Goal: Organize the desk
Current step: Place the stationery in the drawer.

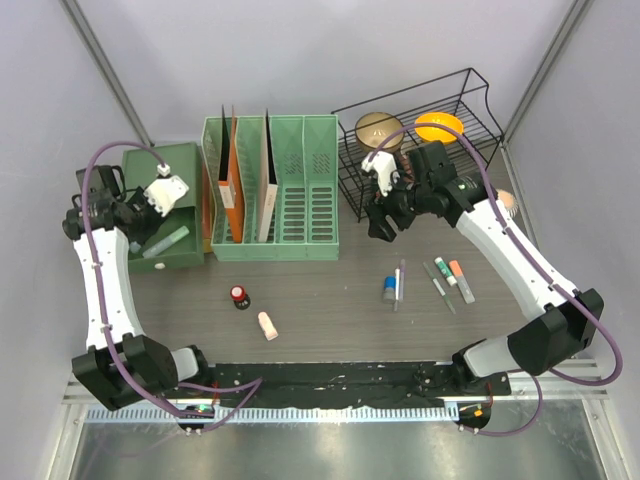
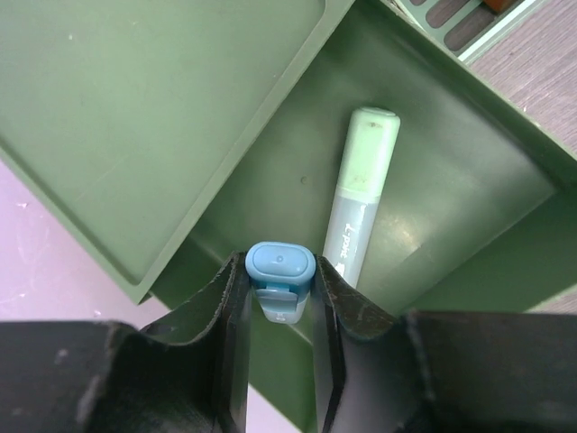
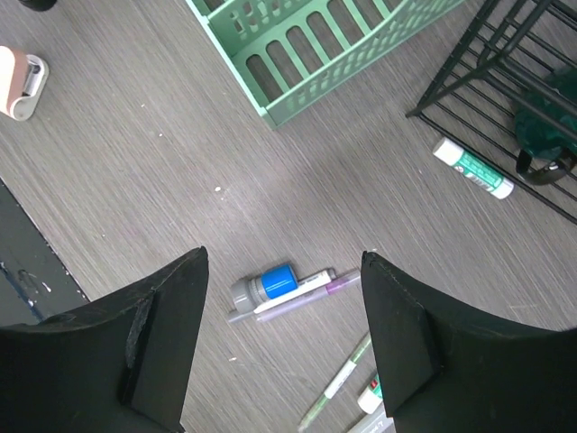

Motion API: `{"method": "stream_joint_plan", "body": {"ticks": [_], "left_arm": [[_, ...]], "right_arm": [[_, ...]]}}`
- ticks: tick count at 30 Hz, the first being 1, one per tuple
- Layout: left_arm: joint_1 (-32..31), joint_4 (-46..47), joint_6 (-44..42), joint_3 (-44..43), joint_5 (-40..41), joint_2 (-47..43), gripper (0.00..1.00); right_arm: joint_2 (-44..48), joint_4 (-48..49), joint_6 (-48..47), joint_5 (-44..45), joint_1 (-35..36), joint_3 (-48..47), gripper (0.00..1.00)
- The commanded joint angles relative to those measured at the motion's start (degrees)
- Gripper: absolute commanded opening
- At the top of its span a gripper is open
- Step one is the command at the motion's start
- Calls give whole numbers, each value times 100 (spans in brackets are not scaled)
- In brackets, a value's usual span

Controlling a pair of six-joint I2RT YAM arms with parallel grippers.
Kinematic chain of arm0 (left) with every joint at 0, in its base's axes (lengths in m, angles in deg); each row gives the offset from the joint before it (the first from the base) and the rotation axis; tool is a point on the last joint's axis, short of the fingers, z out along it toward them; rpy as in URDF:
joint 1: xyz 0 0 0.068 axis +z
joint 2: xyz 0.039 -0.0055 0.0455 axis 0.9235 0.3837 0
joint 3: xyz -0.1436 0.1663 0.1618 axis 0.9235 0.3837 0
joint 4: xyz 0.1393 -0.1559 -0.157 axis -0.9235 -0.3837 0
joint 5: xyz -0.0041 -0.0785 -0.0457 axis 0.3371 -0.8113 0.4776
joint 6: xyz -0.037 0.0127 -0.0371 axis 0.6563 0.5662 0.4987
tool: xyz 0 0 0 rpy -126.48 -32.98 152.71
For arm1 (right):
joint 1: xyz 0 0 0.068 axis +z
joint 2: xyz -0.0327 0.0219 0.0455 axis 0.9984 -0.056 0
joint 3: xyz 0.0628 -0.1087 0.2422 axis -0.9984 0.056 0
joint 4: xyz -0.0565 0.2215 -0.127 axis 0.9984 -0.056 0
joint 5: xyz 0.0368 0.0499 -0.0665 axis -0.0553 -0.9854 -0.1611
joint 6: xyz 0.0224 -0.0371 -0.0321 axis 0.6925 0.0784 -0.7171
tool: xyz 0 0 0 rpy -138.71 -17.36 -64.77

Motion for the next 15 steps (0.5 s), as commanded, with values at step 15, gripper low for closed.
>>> {"method": "stream_joint_plan", "body": {"ticks": [15], "left_arm": [[34, 509, 104, 53, -446, 140, 55]], "right_arm": [[-283, -164, 171, 1964, -802, 534, 70]]}}
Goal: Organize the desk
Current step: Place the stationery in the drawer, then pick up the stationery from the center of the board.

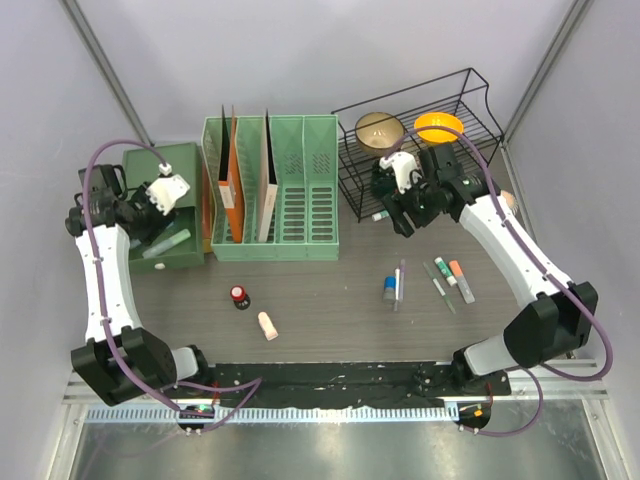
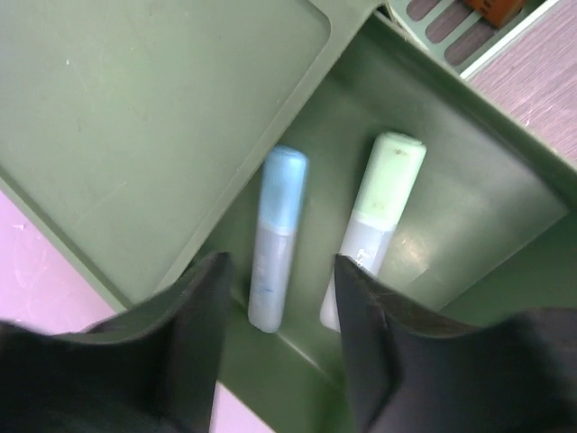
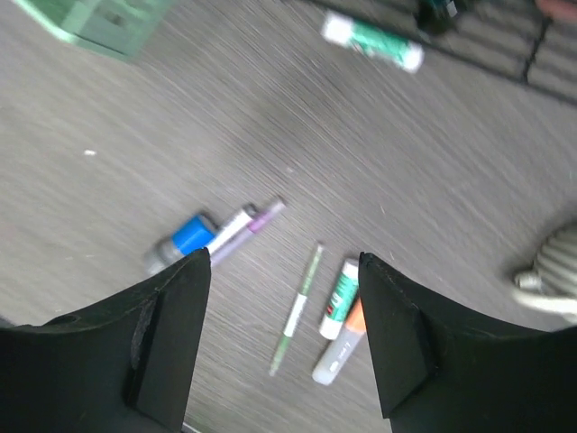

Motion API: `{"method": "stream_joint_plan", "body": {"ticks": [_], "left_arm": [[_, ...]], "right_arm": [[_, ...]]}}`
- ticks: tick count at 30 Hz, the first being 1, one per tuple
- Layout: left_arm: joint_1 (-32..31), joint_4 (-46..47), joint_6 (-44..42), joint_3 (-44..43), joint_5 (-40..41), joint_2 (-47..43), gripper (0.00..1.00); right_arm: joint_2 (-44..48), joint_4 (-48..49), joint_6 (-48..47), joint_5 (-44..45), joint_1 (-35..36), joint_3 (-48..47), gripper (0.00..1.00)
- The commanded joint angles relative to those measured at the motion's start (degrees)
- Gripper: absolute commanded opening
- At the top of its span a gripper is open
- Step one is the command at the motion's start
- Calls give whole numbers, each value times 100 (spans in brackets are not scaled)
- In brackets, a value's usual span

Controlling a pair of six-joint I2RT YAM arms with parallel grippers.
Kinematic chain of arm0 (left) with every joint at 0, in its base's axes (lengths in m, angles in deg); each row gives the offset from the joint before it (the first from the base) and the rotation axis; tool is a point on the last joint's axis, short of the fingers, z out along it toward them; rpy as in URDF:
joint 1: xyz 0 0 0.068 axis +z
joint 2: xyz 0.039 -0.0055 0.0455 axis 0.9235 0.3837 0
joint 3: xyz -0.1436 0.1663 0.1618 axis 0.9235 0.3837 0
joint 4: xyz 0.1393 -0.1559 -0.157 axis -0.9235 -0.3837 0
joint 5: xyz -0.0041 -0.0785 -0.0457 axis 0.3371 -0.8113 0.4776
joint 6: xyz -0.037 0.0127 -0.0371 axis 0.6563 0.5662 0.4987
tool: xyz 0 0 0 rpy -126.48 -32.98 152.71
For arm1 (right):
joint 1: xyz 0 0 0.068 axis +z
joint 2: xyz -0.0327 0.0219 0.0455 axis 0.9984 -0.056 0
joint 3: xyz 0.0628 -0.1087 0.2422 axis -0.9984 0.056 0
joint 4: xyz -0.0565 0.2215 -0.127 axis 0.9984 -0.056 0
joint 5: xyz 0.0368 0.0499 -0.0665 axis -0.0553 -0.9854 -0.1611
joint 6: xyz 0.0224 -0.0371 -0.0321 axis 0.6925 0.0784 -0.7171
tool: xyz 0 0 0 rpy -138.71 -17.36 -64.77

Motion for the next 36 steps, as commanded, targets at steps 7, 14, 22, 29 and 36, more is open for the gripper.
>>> {"method": "stream_joint_plan", "body": {"ticks": [7, 14, 22, 29, 36], "left_arm": [[34, 401, 1005, -531, -991, -68, 100], [34, 349, 1858, -857, -1580, -340, 100], [43, 393, 1964, -541, -1800, -867, 100], [25, 375, 1911, -312, -1880, -1096, 100], [34, 305, 1823, -215, -1906, -1237, 100]], "right_arm": [[-289, -5, -116, 1178, -691, 937, 68], [-184, 241, -204, 1389, -1157, 1710, 63], [-183, 601, -301, 1539, -1324, 2300, 56], [-403, 900, -371, 1477, -1404, 2529, 49], [-587, 1085, -406, 1477, -1491, 2512, 47]]}}
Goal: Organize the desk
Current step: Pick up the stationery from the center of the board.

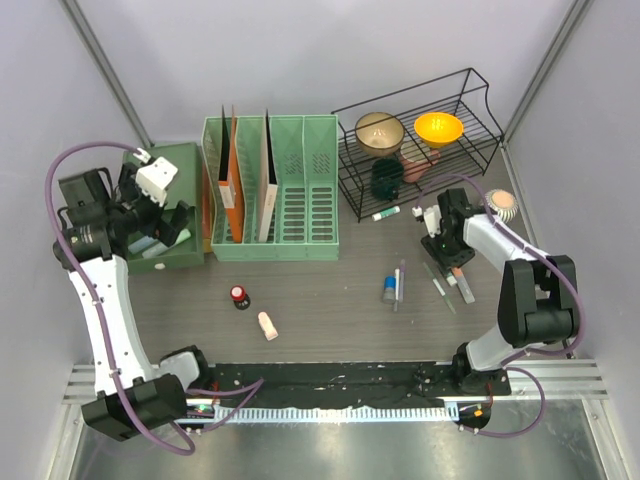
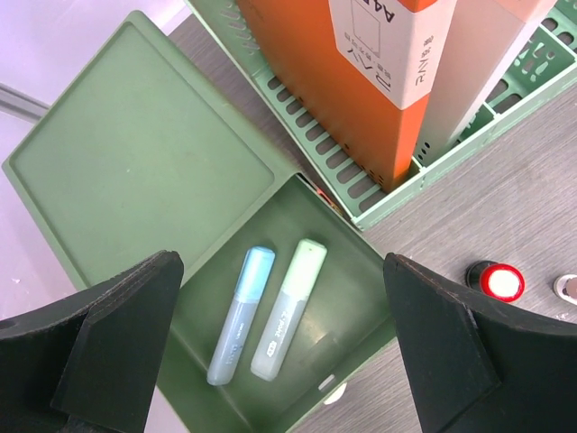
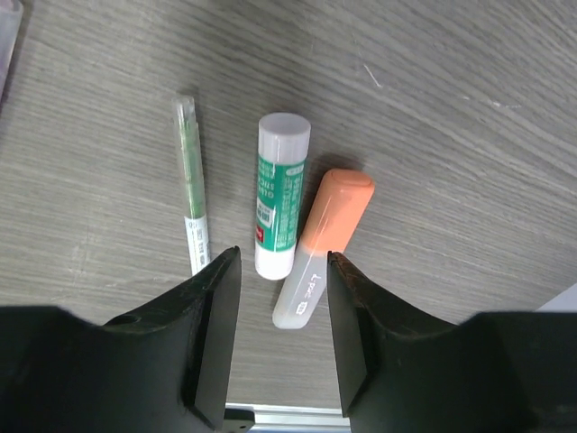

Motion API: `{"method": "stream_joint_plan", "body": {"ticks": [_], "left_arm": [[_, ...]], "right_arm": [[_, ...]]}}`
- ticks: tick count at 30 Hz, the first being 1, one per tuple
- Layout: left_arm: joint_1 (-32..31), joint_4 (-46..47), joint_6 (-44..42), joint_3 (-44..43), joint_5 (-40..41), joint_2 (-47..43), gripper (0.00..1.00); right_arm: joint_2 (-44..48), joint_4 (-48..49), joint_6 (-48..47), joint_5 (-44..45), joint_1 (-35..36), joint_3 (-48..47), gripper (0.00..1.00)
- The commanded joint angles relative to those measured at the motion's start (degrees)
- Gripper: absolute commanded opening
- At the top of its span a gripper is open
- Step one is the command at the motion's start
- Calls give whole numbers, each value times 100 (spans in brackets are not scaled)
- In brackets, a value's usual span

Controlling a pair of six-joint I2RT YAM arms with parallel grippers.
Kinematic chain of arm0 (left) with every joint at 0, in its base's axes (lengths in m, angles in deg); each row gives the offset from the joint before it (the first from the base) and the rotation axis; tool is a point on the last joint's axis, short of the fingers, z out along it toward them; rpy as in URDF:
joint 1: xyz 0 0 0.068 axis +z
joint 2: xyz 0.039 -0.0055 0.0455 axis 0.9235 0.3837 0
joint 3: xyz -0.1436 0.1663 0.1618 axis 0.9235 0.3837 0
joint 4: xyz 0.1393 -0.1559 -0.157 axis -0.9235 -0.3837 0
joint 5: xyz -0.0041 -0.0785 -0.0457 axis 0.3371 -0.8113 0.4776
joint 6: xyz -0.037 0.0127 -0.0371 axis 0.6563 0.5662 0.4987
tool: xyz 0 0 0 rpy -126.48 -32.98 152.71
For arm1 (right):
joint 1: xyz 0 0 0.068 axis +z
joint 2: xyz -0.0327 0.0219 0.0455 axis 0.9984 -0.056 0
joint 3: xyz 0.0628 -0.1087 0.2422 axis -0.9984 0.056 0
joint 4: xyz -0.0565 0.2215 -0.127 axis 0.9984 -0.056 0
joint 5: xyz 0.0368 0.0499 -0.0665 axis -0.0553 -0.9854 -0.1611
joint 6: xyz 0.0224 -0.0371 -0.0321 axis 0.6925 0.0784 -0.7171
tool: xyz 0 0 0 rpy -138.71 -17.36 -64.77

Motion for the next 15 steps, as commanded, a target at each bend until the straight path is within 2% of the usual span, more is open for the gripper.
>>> {"method": "stream_joint_plan", "body": {"ticks": [1, 9, 15], "left_arm": [[19, 69, -28, 86, -192, -194, 100], [28, 113, -107, 201, -157, -247, 100], [28, 174, -116, 280, -140, -230, 100]], "right_arm": [[-59, 244, -126, 26, -110, -24, 47], [-67, 191, -302, -281, -435, -156, 47], [-41, 77, -329, -649, -427, -156, 47]]}}
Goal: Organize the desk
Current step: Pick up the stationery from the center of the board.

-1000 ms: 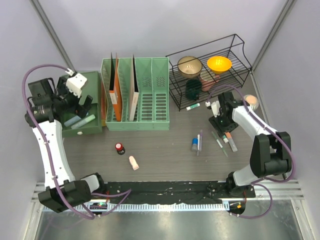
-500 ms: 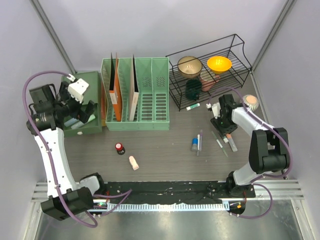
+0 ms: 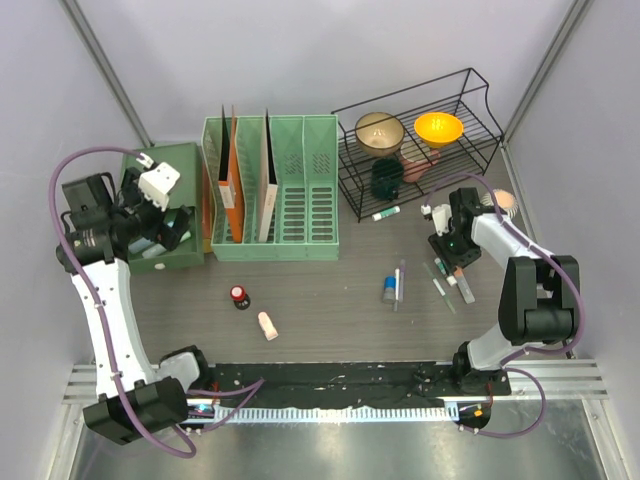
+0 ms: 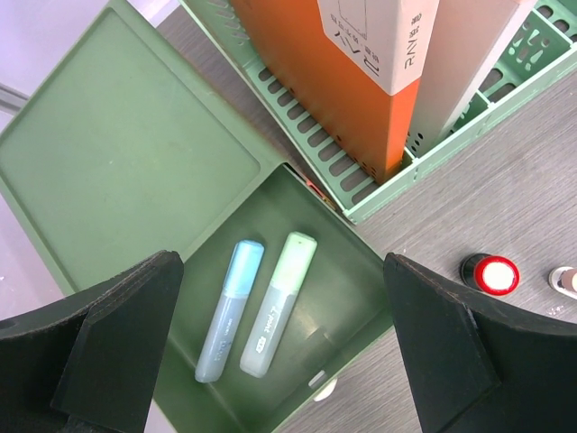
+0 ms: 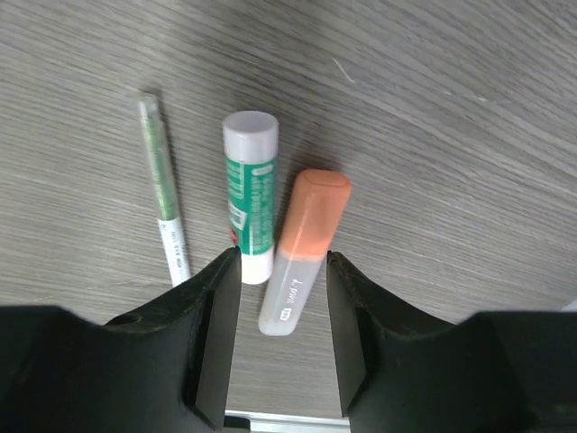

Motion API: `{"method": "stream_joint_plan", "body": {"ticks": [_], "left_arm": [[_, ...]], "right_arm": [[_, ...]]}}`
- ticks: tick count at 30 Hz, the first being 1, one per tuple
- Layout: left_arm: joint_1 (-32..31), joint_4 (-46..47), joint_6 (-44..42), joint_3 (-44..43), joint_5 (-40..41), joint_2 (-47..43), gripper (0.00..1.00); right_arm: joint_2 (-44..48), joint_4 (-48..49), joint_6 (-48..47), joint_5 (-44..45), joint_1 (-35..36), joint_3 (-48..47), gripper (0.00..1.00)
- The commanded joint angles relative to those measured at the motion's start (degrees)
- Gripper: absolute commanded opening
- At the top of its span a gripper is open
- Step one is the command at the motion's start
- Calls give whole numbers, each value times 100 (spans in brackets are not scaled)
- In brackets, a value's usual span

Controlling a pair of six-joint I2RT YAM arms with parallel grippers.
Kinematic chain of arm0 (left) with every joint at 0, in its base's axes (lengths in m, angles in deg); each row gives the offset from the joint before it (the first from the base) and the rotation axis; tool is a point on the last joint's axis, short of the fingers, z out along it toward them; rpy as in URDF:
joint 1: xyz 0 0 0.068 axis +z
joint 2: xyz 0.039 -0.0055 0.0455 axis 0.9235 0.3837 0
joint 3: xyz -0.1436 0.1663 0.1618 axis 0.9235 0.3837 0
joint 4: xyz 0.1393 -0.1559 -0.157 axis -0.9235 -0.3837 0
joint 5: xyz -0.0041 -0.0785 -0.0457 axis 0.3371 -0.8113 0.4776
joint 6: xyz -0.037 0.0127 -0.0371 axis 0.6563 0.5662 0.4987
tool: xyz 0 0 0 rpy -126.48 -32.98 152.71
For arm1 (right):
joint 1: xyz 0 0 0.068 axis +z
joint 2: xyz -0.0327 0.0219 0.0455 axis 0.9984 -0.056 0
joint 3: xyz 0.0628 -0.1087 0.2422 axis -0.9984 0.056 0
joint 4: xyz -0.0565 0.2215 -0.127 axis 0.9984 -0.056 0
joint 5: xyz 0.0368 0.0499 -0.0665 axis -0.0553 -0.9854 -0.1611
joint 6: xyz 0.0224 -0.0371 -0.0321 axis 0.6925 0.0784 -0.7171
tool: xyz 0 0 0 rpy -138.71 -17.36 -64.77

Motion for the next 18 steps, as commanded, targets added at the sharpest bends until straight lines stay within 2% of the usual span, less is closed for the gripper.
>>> {"method": "stream_joint_plan", "body": {"ticks": [1, 18], "left_arm": [[28, 165, -53, 46, -109, -68, 100], [28, 201, -132, 134, 5, -121, 100]], "right_arm": [[53, -39, -93, -426, 4, -160, 47], [-316, 207, -49, -681, -5, -55, 44]]}}
